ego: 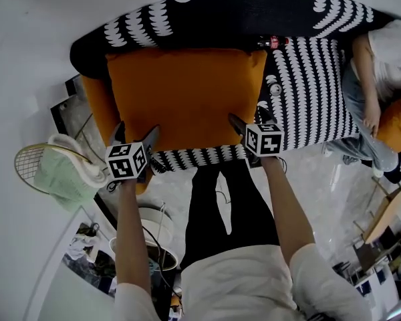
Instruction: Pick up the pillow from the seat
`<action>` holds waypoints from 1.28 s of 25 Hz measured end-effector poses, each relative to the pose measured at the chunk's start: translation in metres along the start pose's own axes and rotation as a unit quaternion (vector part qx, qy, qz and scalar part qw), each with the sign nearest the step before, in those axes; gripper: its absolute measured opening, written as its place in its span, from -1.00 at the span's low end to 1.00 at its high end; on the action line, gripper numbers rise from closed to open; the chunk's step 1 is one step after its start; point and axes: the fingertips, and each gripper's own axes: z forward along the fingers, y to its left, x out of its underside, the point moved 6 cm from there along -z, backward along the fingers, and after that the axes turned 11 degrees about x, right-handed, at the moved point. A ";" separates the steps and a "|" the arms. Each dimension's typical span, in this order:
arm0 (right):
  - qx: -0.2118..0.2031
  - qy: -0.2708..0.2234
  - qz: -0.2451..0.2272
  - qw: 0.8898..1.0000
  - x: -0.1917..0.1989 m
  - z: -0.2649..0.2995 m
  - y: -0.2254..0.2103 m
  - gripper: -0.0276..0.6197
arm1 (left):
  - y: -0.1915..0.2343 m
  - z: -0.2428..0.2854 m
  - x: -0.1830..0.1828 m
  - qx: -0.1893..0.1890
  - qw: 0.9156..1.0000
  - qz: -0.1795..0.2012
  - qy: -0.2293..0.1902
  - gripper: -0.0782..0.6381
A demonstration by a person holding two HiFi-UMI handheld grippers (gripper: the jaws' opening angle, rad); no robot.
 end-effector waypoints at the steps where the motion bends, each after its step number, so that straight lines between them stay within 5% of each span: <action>1: -0.001 0.002 0.003 1.000 0.000 0.003 -0.001 0.37 | 0.002 0.003 0.000 -0.003 1.000 -0.002 0.003 0.69; 9: -0.008 0.024 0.004 1.000 0.004 0.026 -0.003 0.46 | 0.023 0.020 0.005 -0.021 0.999 -0.020 0.025 0.86; 32: -0.074 0.078 0.003 0.994 0.004 0.065 -0.013 0.47 | 0.033 0.057 0.010 -0.035 0.995 -0.046 0.085 0.80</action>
